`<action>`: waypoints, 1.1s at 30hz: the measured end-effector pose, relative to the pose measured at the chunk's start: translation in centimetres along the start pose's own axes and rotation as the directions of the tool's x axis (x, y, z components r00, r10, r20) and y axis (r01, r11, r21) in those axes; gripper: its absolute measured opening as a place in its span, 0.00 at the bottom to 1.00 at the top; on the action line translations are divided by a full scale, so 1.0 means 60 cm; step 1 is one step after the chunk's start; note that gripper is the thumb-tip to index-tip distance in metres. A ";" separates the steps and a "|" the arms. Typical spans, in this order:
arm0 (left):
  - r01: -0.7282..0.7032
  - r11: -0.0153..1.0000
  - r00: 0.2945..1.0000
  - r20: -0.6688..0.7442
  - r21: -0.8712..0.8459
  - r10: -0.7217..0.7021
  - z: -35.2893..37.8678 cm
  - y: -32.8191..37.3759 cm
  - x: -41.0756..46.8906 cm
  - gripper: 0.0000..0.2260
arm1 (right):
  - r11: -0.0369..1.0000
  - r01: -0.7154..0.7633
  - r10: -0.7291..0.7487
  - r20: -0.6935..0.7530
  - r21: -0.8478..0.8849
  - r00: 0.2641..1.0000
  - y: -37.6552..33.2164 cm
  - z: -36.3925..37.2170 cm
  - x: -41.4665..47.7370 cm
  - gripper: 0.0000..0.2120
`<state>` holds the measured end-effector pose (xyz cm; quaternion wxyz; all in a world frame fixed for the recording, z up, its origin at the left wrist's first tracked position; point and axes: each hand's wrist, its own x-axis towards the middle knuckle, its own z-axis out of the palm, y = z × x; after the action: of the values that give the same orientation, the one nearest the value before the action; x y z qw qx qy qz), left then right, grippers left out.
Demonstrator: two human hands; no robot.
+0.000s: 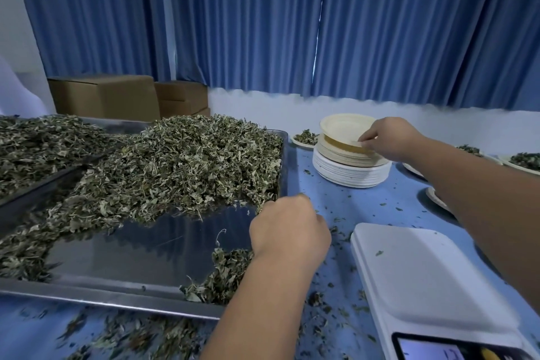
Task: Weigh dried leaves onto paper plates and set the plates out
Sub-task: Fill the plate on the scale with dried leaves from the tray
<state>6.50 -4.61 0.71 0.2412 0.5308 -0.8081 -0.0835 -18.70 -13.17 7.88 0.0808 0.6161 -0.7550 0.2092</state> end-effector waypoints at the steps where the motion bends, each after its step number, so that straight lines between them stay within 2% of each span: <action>1: -0.001 1.000 1.000 -0.004 0.002 0.001 0.001 0.000 0.000 0.08 | 1.000 0.017 -0.017 -0.010 -0.001 1.000 0.000 -0.003 -0.005 0.08; 6: -0.003 1.000 1.000 -0.011 0.021 0.003 0.002 -0.003 0.001 0.09 | 0.992 0.125 -0.121 -0.095 0.032 0.988 -0.012 -0.016 -0.064 0.09; 11: -0.008 0.999 1.000 -0.014 0.047 0.009 0.003 -0.003 0.000 0.10 | 0.959 0.253 -0.231 -0.167 0.129 0.959 -0.012 -0.035 -0.206 0.08; 15: 0.004 0.998 1.000 -0.008 0.065 -0.003 0.003 -0.002 -0.003 0.10 | 0.944 0.267 -0.249 -0.114 0.193 0.962 -0.009 -0.060 -0.311 0.07; 21: 0.014 0.999 1.000 -0.003 0.052 -0.014 0.001 -0.002 -0.014 0.10 | 0.934 0.302 -0.309 0.006 0.193 0.951 0.010 -0.085 -0.409 0.09; 26: 0.032 0.999 0.999 0.008 0.016 -0.032 0.002 0.001 -0.023 0.10 | 0.935 0.322 -0.337 0.097 0.147 0.936 0.030 -0.089 -0.432 0.09; 30: 0.029 0.999 0.999 0.015 -0.033 -0.029 -0.003 0.001 -0.025 0.09 | 0.921 0.333 -0.366 0.157 0.200 0.917 0.033 -0.091 -0.439 0.10; 33: 0.035 0.999 0.999 0.006 -0.034 -0.035 -0.004 0.000 -0.025 0.08 | 0.933 0.290 -0.331 0.194 0.210 0.923 0.037 -0.094 -0.438 0.12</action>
<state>7.08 -3.20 0.45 0.2467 0.5406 -0.7977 -0.1030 -15.62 13.05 2.49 -0.0287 0.7529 -0.6299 0.1886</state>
